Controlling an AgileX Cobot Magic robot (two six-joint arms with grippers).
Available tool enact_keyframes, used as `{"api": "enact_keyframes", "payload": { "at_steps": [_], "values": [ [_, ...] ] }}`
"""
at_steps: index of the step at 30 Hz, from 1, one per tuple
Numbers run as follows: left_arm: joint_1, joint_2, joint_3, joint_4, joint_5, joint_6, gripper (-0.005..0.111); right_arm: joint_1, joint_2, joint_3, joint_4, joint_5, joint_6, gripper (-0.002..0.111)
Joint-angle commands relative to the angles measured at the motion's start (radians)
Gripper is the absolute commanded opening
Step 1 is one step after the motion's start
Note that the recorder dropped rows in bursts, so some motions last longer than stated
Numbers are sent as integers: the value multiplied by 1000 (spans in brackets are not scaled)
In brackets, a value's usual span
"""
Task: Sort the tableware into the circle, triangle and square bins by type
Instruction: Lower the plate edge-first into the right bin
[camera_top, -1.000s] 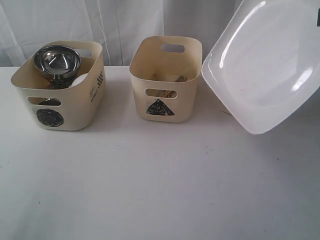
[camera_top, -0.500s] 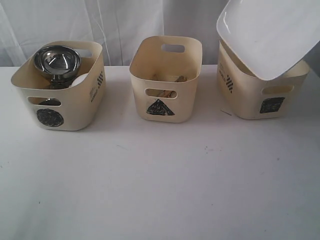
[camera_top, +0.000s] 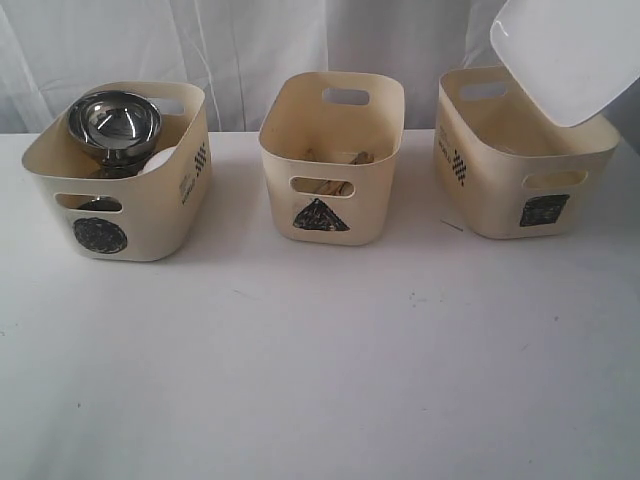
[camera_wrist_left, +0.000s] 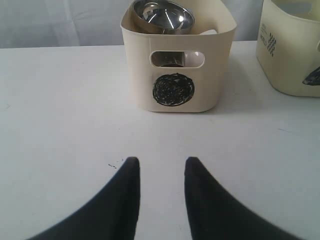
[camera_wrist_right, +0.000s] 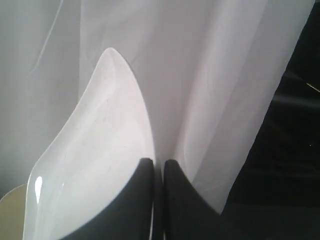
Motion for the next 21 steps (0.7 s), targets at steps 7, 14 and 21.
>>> {"api": "enact_keyframes", "payload": {
  "at_steps": [7,14,21],
  "values": [
    [-3,-5,5,-7,4,1,36,-8,135,-87,10,-87,-13,0],
    [-3,-5,5,-7,4,1,36,-8,207,-110,10,-103,-13,0],
    [-3,-5,5,-7,4,1,36,-8,252,-110,10,-120,-13,0]
  ]
}}
